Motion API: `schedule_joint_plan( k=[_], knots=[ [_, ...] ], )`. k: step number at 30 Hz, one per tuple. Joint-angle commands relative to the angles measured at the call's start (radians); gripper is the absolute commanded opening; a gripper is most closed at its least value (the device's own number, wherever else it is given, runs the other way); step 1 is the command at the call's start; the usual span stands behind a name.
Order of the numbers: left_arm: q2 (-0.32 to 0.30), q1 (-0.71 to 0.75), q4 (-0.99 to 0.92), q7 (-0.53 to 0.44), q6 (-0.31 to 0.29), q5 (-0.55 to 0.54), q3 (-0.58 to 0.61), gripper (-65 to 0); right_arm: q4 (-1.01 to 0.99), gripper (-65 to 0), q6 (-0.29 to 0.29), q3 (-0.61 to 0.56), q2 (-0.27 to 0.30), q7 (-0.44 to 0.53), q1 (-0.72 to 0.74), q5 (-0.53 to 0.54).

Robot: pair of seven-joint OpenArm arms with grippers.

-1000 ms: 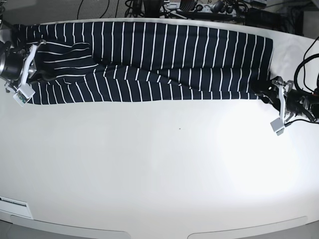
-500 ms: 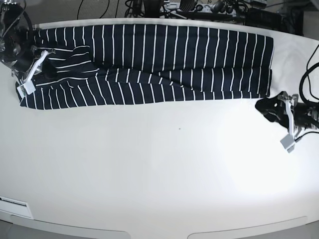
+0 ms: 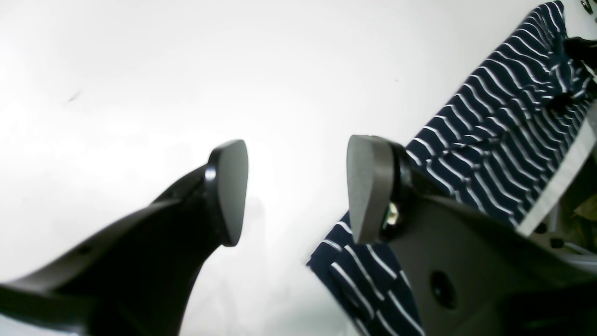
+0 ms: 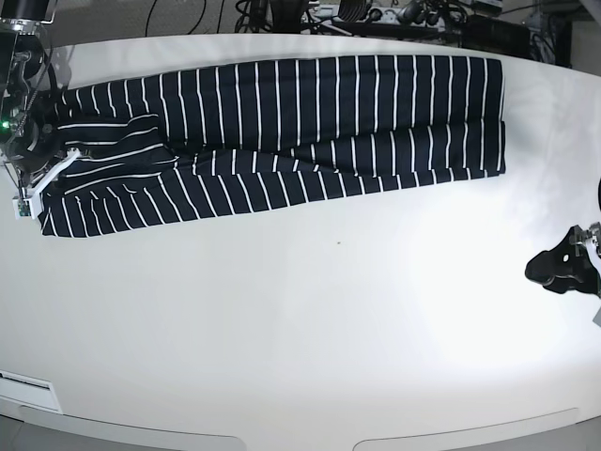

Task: Fold the T-shirt properly
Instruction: 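Smooth the strip's end with the right gripper, then lift it away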

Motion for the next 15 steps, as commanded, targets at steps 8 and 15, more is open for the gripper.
schedule_joint_plan(
  k=[8, 15],
  knots=[
    [-0.026, 0.011, 0.010, -0.026, 0.023, -0.013, -0.013, -29.4, 0.056, -65.0, 0.000, 0.018, -0.018, 0.010, 0.011, -0.069],
    [-0.026, 0.011, 0.010, -0.024, 0.023, -0.010, -0.014, -29.4, 0.277, -65.0, 0.297, 0.063, -0.018, 0.019, 0.008, 0.144]
  ],
)
